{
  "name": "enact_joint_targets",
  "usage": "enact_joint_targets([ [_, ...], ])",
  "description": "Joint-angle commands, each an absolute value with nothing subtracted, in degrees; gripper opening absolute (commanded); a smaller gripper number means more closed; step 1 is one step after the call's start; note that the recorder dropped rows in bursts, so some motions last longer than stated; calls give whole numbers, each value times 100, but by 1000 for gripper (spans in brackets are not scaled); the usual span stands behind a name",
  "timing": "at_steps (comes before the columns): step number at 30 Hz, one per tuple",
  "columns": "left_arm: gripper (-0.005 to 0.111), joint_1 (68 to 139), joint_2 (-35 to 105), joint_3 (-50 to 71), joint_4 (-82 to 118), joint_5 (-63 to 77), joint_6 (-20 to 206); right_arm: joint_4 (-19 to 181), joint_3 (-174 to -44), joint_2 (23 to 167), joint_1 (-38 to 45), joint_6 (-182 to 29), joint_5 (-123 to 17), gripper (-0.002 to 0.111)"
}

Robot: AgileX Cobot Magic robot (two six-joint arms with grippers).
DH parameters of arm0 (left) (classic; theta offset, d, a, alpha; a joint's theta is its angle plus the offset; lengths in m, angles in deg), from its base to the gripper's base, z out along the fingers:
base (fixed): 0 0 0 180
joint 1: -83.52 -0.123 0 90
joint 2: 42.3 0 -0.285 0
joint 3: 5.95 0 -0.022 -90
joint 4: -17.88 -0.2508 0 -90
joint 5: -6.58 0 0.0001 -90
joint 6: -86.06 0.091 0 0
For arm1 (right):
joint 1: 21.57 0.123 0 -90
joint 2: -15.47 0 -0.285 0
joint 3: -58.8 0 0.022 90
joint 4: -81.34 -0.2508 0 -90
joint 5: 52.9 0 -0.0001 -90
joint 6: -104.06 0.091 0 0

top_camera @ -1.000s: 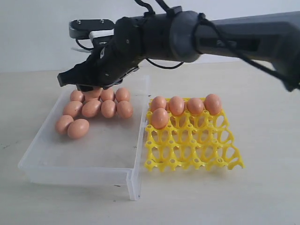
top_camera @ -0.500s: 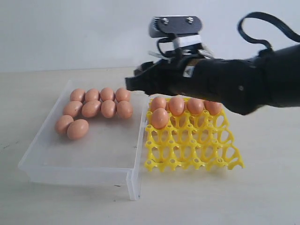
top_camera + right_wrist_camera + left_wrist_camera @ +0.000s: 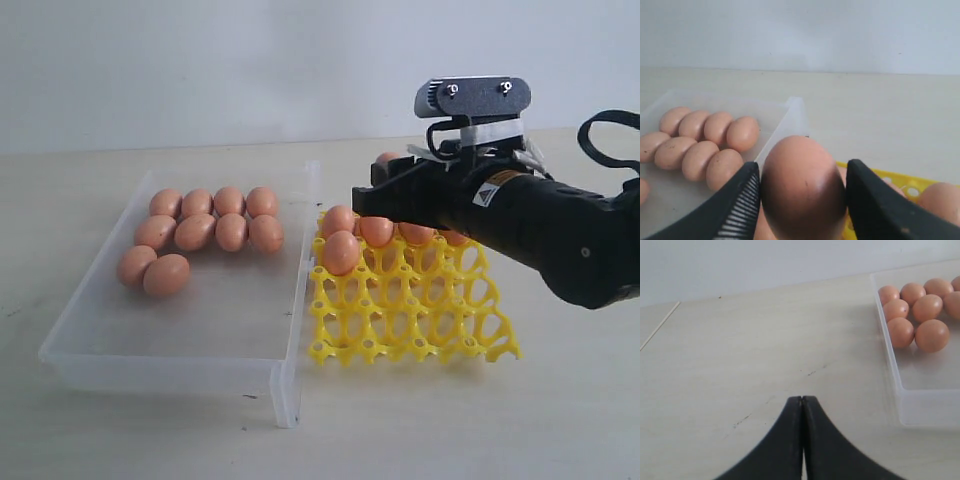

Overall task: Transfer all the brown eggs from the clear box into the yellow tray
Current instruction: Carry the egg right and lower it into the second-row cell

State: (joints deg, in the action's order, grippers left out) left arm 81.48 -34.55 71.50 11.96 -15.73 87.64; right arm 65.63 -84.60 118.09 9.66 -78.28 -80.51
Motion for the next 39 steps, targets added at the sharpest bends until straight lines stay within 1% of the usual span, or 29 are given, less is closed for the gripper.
enact_joint_targets([
  [1, 0, 8183, -3451, 7127, 1210, -1521, 8736, 6590, -8443, 12210, 931, -7757, -8217, 0],
  [12, 0, 8183, -3451, 7127, 1210, -1521, 8736, 6693, -8466, 12806, 931, -7684, -8748, 0],
  [19, 0, 8183, -3451, 7127, 1210, -1521, 8736, 6735, -8840, 13089, 931, -7684, -8553, 0],
  [31, 0, 8183, -3451, 7127, 1210, -1521, 8736, 6712, -8840, 13304, 798, -7684, -8592, 0],
  [33, 0, 8183, -3451, 7127, 1210, -1521, 8736, 6712, -8840, 13316, 781, -7712, -8604, 4],
  [36, 0, 8183, -3451, 7127, 1210, -1521, 8736, 6723, -8840, 13316, 781, -7739, -8640, 17],
  [39, 0, 8183, -3451, 7127, 1210, -1521, 8736, 6736, -8840, 13316, 781, -7739, -8689, 37],
])
